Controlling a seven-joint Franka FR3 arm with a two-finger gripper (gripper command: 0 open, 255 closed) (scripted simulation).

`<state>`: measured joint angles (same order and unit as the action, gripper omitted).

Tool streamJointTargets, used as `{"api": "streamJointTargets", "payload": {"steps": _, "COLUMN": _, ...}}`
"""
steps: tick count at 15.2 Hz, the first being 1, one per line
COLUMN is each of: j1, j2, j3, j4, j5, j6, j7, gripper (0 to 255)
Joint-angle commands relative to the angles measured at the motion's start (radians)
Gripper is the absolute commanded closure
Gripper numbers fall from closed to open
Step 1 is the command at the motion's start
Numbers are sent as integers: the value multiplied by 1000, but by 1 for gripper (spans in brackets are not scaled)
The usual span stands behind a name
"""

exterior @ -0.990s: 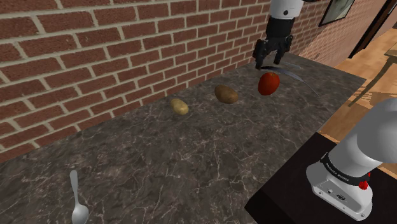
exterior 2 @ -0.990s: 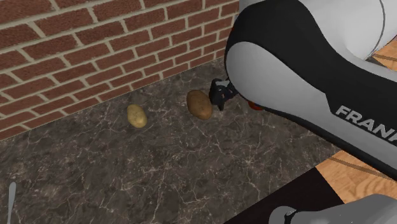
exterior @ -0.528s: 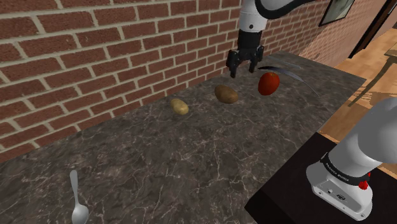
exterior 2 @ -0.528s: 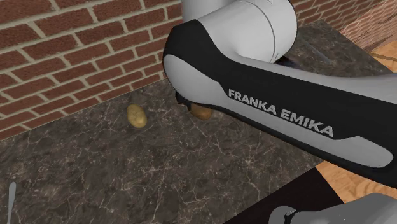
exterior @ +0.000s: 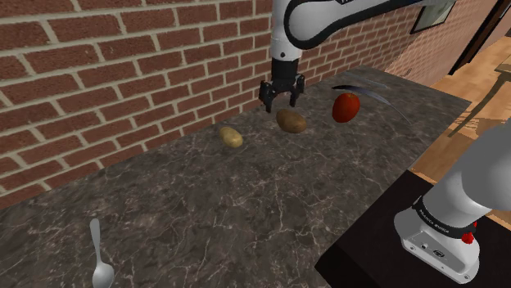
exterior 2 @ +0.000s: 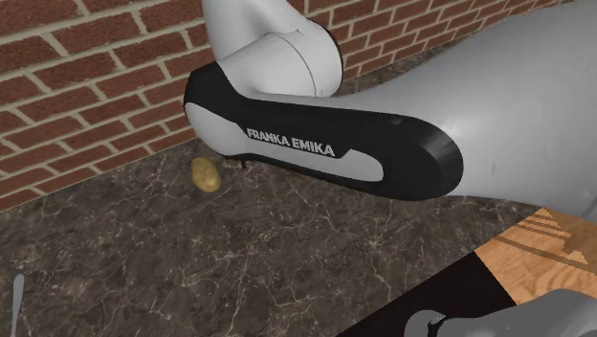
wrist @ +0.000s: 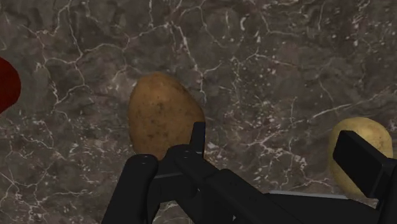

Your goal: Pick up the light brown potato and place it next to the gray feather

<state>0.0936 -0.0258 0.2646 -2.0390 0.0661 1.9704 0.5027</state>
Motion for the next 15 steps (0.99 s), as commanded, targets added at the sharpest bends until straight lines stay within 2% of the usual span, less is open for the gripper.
{"api": "streamJointTargets", "payload": {"steps": 1, "j1": 14, "j2": 81, "j3": 15, "j4": 71, "j5": -14, "j6": 7, "j7": 36, "gripper": 0}}
{"api": "streamJointTargets", "payload": {"steps": 8, "j1": 75, "j2": 356, "j3": 35, "j4": 322, "j5": -76, "j6": 17, "j7": 129, "gripper": 0}}
{"api": "streamJointTargets", "payload": {"steps": 14, "j1": 149, "j2": 606, "j3": 29, "j4": 609, "j5": -123, "j6": -29, "j7": 186, "gripper": 0}}
{"api": "streamJointTargets", "payload": {"steps": 15, "j1": 149, "j2": 609, "j3": 28, "j4": 600, "j5": -123, "j6": -18, "j7": 187, "gripper": 0}}
